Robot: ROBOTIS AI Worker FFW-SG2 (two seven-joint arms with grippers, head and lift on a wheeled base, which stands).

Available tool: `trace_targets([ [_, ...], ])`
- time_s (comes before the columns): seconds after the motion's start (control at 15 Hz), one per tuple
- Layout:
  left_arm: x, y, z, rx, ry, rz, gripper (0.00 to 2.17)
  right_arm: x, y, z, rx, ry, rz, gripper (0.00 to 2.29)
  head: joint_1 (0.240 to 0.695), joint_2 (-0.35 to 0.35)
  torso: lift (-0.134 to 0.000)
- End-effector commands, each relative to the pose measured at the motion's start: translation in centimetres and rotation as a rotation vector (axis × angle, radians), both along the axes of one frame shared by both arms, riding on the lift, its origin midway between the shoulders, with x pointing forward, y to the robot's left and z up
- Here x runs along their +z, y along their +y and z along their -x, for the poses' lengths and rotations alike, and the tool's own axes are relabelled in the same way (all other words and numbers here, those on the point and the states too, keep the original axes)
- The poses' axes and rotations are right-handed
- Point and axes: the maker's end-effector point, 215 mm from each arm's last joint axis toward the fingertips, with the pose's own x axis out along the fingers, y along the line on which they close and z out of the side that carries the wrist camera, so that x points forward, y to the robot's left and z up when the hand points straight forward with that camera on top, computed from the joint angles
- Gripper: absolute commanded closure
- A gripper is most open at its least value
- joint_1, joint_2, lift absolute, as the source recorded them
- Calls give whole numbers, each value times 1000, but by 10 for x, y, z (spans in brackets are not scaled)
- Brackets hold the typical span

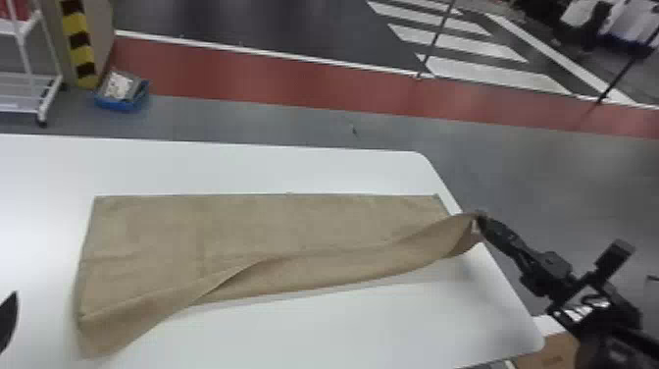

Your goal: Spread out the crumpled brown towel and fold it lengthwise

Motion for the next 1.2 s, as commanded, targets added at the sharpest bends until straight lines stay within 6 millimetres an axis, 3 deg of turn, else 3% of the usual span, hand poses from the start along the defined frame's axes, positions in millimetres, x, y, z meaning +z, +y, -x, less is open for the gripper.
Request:
trace_targets([
  [0.0, -6, 16, 16, -78, 21, -28, 215, -1, 6, -3, 12, 1, -1, 1652, 695, -350, -123],
  [0.2, -27, 13, 35, -192, 88, -67, 215, -2, 8, -3, 15, 8, -2, 1652, 695, -350, -123],
  [0.53, -77, -30, 42, -201, 193, -202, 218, -3, 14, -5, 24, 14, -13, 1652, 695, -350, -123],
  [0.73, -108, -35, 41, -175, 267, -284, 329, -3, 9, -2, 14, 19, -16, 1649, 695, -350, -123],
  [0.93, -118, -39, 38, -167, 271, -353, 329, -2, 6, 0, 10, 17, -23, 1649, 695, -350, -123],
  [1.13, -113, -44, 34, -161, 238, -371, 329, -2, 5, 0, 9, 22, -30, 1649, 695, -350, -123],
])
